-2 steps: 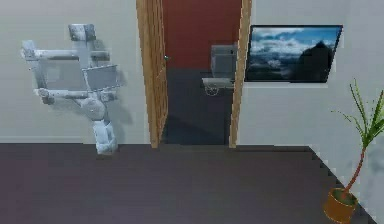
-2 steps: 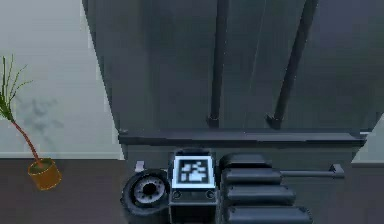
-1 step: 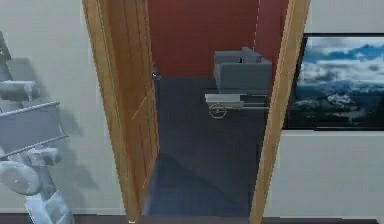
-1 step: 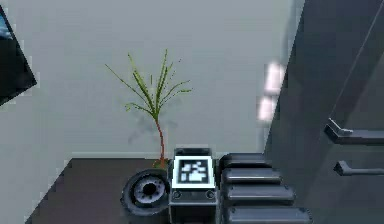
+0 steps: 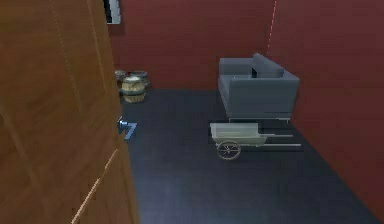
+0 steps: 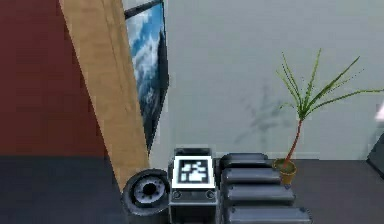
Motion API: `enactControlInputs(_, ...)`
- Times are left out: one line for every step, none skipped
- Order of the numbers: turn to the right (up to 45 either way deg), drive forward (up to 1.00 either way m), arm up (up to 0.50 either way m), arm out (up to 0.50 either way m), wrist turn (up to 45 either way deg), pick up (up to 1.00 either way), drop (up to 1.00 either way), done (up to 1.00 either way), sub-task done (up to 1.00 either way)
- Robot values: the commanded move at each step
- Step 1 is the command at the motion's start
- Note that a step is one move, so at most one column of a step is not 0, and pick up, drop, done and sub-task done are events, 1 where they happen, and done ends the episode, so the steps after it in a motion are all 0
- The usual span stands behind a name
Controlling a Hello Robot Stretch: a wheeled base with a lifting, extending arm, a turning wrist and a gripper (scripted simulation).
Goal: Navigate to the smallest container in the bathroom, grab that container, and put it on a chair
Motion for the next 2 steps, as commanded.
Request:
enactControlInputs(6.0, 0.00, 0.00, 0.00, 0.0, 0.00, 0.00, 0.00, 0.00)
enactControlInputs(0.0, 0.70, 0.00, 0.00, 0.0, 0.00, 0.00, 0.00, 0.00)
